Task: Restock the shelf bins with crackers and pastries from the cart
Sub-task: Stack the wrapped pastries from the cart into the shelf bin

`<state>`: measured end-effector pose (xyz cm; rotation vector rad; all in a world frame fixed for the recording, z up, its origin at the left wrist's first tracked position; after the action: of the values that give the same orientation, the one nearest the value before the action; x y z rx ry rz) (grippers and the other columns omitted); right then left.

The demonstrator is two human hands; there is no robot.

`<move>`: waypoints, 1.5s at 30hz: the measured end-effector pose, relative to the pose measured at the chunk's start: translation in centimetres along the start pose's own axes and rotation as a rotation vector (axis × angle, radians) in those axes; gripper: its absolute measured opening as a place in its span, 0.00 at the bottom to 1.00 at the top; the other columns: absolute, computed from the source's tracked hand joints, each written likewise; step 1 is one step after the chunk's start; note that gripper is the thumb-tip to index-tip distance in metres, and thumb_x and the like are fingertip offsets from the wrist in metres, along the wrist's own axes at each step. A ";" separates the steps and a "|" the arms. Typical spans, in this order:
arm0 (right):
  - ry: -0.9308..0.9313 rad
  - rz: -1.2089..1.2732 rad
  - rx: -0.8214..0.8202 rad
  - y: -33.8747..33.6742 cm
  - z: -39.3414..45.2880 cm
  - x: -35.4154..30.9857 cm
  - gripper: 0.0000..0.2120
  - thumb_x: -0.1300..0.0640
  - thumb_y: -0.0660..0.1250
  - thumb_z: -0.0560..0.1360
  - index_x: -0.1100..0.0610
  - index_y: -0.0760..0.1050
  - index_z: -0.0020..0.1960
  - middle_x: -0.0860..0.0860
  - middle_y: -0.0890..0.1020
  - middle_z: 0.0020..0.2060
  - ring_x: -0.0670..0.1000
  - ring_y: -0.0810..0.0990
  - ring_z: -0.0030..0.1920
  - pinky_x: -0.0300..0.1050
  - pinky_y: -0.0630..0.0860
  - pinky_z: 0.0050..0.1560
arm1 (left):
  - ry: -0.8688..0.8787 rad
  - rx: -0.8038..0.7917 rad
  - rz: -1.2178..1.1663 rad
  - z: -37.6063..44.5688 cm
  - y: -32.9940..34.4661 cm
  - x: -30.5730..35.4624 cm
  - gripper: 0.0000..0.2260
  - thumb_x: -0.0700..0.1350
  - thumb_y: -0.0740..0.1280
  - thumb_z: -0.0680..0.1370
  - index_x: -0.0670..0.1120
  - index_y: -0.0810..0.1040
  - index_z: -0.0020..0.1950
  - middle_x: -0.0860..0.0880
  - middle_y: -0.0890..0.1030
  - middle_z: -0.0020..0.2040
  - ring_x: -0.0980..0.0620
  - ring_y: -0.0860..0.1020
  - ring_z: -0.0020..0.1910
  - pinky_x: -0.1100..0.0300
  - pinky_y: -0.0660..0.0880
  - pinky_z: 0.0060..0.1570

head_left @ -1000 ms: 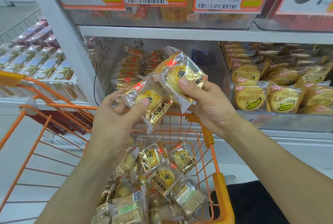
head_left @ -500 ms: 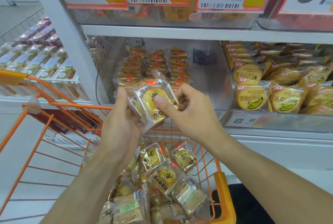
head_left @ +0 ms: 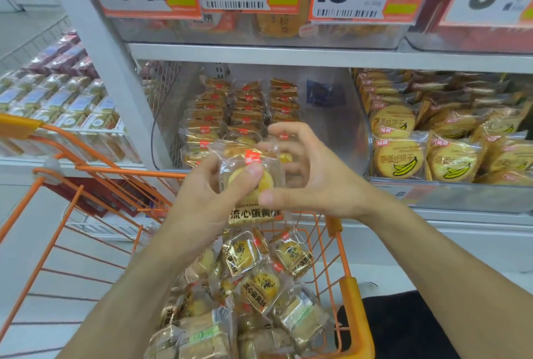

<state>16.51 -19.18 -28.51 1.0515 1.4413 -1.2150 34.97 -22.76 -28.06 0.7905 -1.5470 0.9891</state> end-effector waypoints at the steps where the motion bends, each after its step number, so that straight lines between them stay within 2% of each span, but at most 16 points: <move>1: 0.003 -0.045 -0.040 -0.1 -0.1 0.0 0.45 0.53 0.83 0.63 0.45 0.62 0.73 0.49 0.76 0.67 0.50 0.81 0.62 0.54 0.81 0.59 | 0.048 -0.019 -0.006 -0.2 0.4 0.2 0.22 0.62 0.70 0.68 0.51 0.77 0.57 0.56 0.85 0.48 0.59 0.83 0.47 0.64 0.77 0.47; 2: -0.015 -0.088 -0.062 -0.2 -0.2 0.0 0.46 0.56 0.84 0.64 0.47 0.63 0.74 0.50 0.78 0.66 0.50 0.82 0.61 0.55 0.81 0.60 | 0.090 -0.023 -0.001 -0.4 0.8 0.5 0.19 0.58 0.71 0.68 0.52 0.77 0.55 0.57 0.85 0.46 0.60 0.83 0.45 0.67 0.77 0.43; 4: -0.076 -0.170 -0.041 -0.2 -0.3 -0.3 0.42 0.59 0.84 0.64 0.51 0.67 0.72 0.49 0.82 0.60 0.50 0.83 0.59 0.54 0.80 0.60 | 0.144 -0.006 0.048 -0.5 1.3 0.3 0.20 0.57 0.72 0.68 0.56 0.76 0.58 0.59 0.85 0.49 0.62 0.83 0.47 0.69 0.77 0.44; 6: -0.125 -0.219 0.013 -0.6 -0.4 -0.7 0.40 0.60 0.85 0.63 0.54 0.70 0.69 0.48 0.82 0.57 0.49 0.83 0.57 0.50 0.81 0.58 | 0.195 0.006 0.164 -0.3 1.3 -0.1 0.27 0.65 0.71 0.69 0.61 0.71 0.65 0.61 0.79 0.59 0.64 0.78 0.57 0.66 0.77 0.51; 9: -0.209 -0.293 0.115 -1.7 -0.5 -1.2 0.37 0.60 0.85 0.61 0.56 0.72 0.65 0.47 0.82 0.55 0.46 0.83 0.54 0.43 0.81 0.53 | 0.276 0.015 0.392 0.2 0.9 -0.8 0.37 0.74 0.61 0.70 0.61 0.61 0.76 0.62 0.63 0.71 0.70 0.65 0.67 0.71 0.68 0.58; 11: -0.237 -0.280 0.231 -2.8 -0.4 -1.2 0.37 0.60 0.85 0.61 0.57 0.71 0.65 0.47 0.82 0.56 0.45 0.83 0.54 0.41 0.81 0.54 | 0.297 0.020 0.494 0.4 0.8 -1.2 0.34 0.70 0.54 0.76 0.58 0.54 0.79 0.62 0.57 0.75 0.67 0.58 0.73 0.66 0.61 0.66; 13: -0.228 -0.267 0.360 -4.1 -0.1 -1.0 0.39 0.58 0.85 0.62 0.56 0.69 0.66 0.46 0.81 0.57 0.43 0.82 0.55 0.38 0.79 0.56 | 0.319 0.034 0.648 0.7 0.6 -1.8 0.31 0.65 0.53 0.79 0.55 0.53 0.80 0.61 0.54 0.77 0.63 0.51 0.77 0.58 0.54 0.73; 16: -0.043 -0.193 0.422 -5.5 0.8 -0.1 0.39 0.58 0.84 0.62 0.52 0.66 0.67 0.44 0.80 0.55 0.39 0.83 0.51 0.35 0.79 0.50 | 0.316 0.031 0.816 1.3 0.4 -2.7 0.31 0.61 0.56 0.78 0.53 0.55 0.79 0.58 0.55 0.78 0.59 0.46 0.78 0.52 0.49 0.77; 19: 0.153 -0.207 0.337 -5.5 1.9 0.9 0.41 0.58 0.83 0.63 0.52 0.63 0.68 0.44 0.79 0.54 0.42 0.83 0.50 0.36 0.80 0.47 | 0.293 0.014 0.829 1.6 0.6 -3.1 0.31 0.60 0.56 0.78 0.52 0.56 0.79 0.56 0.58 0.77 0.58 0.46 0.78 0.54 0.46 0.76; 24: 0.293 -0.283 0.191 -4.4 3.2 1.2 0.38 0.52 0.81 0.67 0.51 0.64 0.70 0.44 0.79 0.54 0.45 0.81 0.51 0.41 0.80 0.43 | 0.272 -0.024 0.875 1.8 0.8 -3.5 0.31 0.60 0.55 0.77 0.51 0.58 0.78 0.53 0.60 0.78 0.56 0.46 0.78 0.51 0.44 0.77; 27: 0.334 -0.257 0.160 -5.0 3.4 1.6 0.26 0.50 0.79 0.68 0.47 0.73 0.63 0.45 0.84 0.52 0.49 0.83 0.53 0.54 0.82 0.55 | 0.281 -0.038 0.908 2.0 0.7 -3.8 0.31 0.60 0.55 0.77 0.50 0.59 0.78 0.52 0.61 0.77 0.54 0.48 0.78 0.53 0.39 0.76; 30: 0.315 -0.246 0.148 -5.5 3.0 1.5 0.13 0.51 0.78 0.70 0.45 0.80 0.52 0.44 0.86 0.46 0.51 0.84 0.51 0.54 0.80 0.56 | 0.285 -0.044 0.925 2.1 0.7 -4.1 0.31 0.60 0.55 0.77 0.50 0.59 0.78 0.53 0.61 0.77 0.52 0.49 0.79 0.54 0.37 0.75; 33: 0.288 -0.265 0.155 -5.6 2.5 1.2 0.19 0.56 0.79 0.70 0.46 0.78 0.58 0.43 0.86 0.45 0.47 0.85 0.48 0.48 0.82 0.50 | 0.286 -0.046 0.930 2.1 0.8 -4.1 0.30 0.61 0.54 0.77 0.52 0.59 0.78 0.53 0.60 0.77 0.53 0.48 0.78 0.55 0.35 0.75; 36: 0.254 -0.350 0.162 -6.0 2.0 0.8 0.27 0.54 0.80 0.69 0.47 0.76 0.65 0.42 0.86 0.50 0.43 0.84 0.50 0.49 0.81 0.58 | 0.278 -0.049 0.934 2.1 0.9 -4.2 0.31 0.61 0.54 0.77 0.52 0.59 0.78 0.53 0.59 0.77 0.54 0.48 0.78 0.55 0.35 0.75; 39: 0.254 -0.416 0.144 -6.5 1.5 0.2 0.27 0.52 0.81 0.68 0.48 0.76 0.64 0.44 0.85 0.52 0.45 0.84 0.53 0.53 0.79 0.61 | 0.279 -0.046 0.929 2.2 0.9 -4.2 0.30 0.61 0.54 0.77 0.51 0.60 0.78 0.53 0.61 0.77 0.53 0.50 0.78 0.51 0.38 0.77; 45: 0.266 -0.417 0.137 -6.8 1.1 -0.8 0.27 0.57 0.80 0.68 0.50 0.74 0.63 0.47 0.84 0.52 0.48 0.84 0.52 0.53 0.79 0.60 | 0.322 -0.032 0.915 2.0 1.3 -4.0 0.28 0.59 0.56 0.77 0.54 0.60 0.77 0.55 0.62 0.75 0.54 0.52 0.77 0.47 0.41 0.77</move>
<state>10.21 -21.19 -26.54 1.0669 1.8706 -1.5287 33.74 -24.10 -32.38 -0.1632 -1.6302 1.6371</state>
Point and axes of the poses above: each hand's wrist, its own z-axis towards the middle knuckle, its own y-axis out of the palm, x = y × z, the point moved 2 cm from there along z, towards the middle knuckle
